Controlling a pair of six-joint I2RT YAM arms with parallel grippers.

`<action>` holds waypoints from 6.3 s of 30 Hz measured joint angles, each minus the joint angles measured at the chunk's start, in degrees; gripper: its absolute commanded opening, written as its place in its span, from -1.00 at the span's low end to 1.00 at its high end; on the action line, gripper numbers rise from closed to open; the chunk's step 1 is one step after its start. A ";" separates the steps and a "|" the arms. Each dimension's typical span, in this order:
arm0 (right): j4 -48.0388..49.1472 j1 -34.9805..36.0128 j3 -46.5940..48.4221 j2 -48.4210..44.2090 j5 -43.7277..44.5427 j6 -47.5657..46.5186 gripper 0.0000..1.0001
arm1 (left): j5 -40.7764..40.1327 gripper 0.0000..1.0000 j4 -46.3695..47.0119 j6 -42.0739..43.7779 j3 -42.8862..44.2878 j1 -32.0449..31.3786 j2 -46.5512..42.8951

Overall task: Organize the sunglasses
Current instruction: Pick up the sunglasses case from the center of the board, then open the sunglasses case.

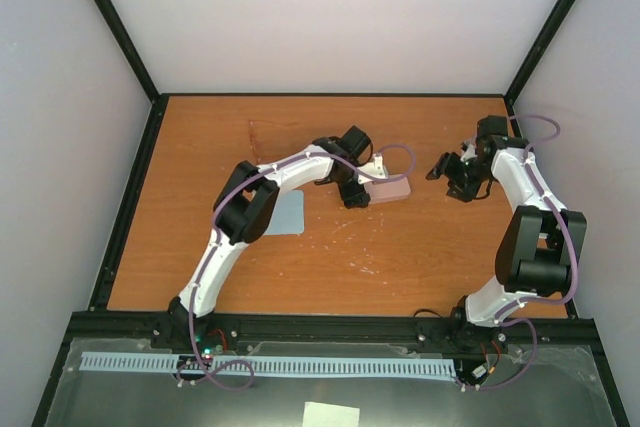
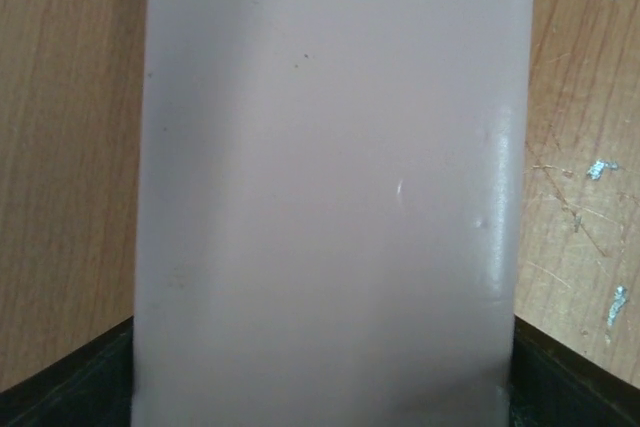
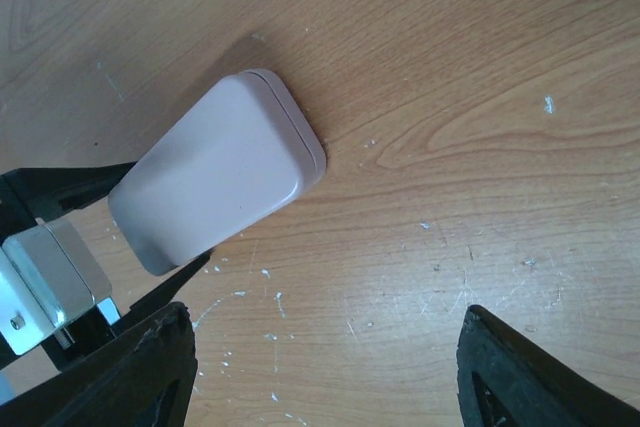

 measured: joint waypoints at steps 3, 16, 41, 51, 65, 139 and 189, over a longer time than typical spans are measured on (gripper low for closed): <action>0.02 -0.02 -0.22 0.00 -0.15 -0.31 0.36 | 0.52 0.10 0.11 0.00 -0.02 0.00 0.22; 5.05 -0.96 -2.82 -5.05 -6.71 -10.34 0.54 | 14.73 -0.70 -3.17 -3.45 1.36 0.92 -1.07; 40.00 1.53 -12.37 -29.66 -28.44 2.32 0.80 | 73.75 -0.97 17.49 -40.89 2.60 12.31 -9.92; 43.98 8.74 -13.53 -28.83 -20.98 2.38 0.86 | 74.34 -0.98 19.15 -42.80 -0.44 12.22 -12.02; 55.80 10.40 -17.18 -24.94 -22.97 6.27 0.91 | 75.38 -0.99 28.65 -51.28 -0.52 11.37 -13.44; 52.22 11.41 -18.86 -29.59 -24.79 7.45 -0.47 | 60.74 0.79 1.73 -21.33 10.16 8.35 -14.16; 39.15 11.10 -17.97 -32.81 -25.86 4.96 -0.68 | 46.42 0.94 2.71 -14.16 10.71 12.39 -14.16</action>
